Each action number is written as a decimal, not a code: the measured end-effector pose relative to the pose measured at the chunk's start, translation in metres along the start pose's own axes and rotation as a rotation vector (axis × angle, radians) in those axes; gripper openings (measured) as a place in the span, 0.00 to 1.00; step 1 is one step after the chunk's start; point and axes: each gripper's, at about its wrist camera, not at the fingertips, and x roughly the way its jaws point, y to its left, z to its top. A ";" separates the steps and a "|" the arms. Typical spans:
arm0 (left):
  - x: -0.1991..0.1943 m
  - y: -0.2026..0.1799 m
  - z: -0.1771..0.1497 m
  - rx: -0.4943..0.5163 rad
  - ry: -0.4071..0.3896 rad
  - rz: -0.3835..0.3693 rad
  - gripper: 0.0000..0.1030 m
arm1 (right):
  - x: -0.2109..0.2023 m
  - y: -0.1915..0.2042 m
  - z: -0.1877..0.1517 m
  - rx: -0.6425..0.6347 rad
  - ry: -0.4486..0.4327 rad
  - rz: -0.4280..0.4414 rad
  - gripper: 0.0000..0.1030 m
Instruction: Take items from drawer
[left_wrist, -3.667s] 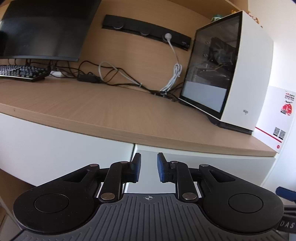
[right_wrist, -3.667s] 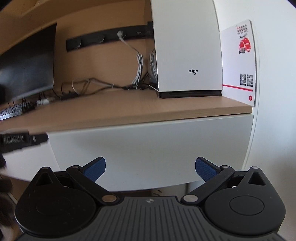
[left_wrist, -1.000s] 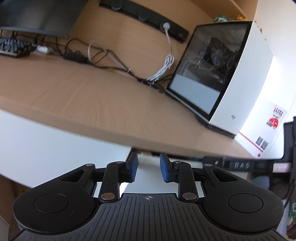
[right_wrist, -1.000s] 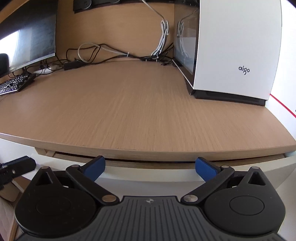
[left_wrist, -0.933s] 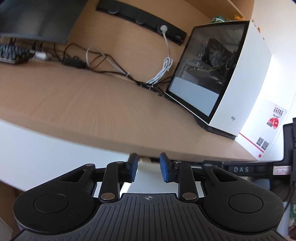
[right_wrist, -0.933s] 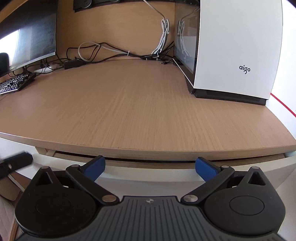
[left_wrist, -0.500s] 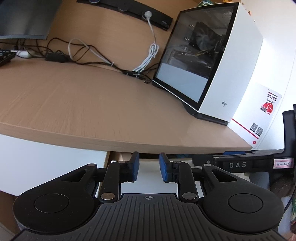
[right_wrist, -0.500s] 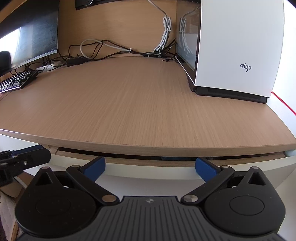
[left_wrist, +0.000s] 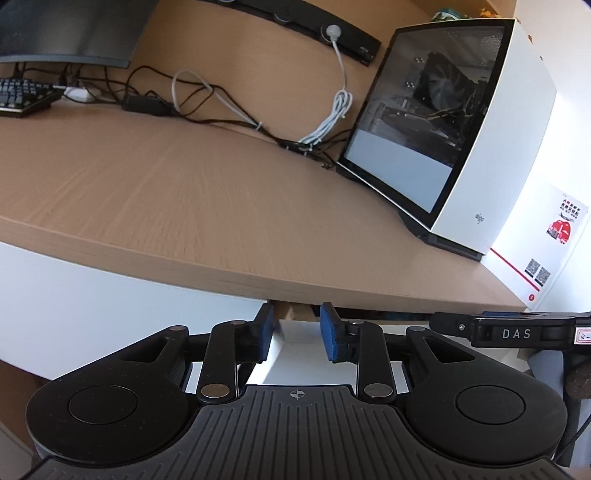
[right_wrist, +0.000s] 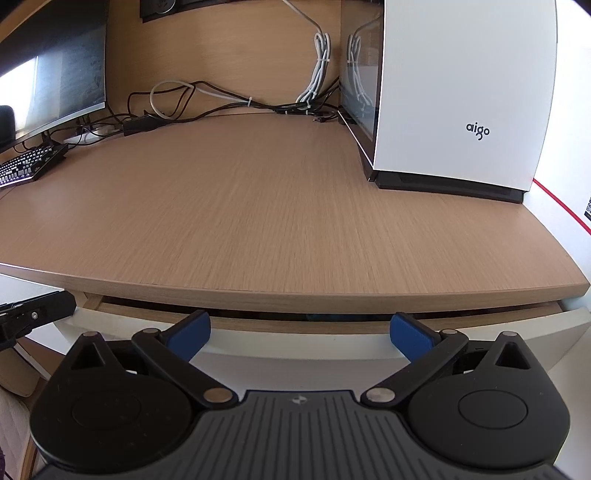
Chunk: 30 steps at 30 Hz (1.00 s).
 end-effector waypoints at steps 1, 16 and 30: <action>0.000 0.000 0.000 0.005 0.002 -0.003 0.30 | 0.000 -0.001 0.001 0.000 0.002 0.002 1.00; -0.008 -0.006 -0.006 0.058 0.016 -0.026 0.33 | 0.012 -0.013 0.011 0.043 0.083 -0.011 1.00; -0.019 -0.043 0.004 0.216 0.020 0.004 0.33 | 0.034 -0.042 0.024 0.031 0.267 0.025 1.00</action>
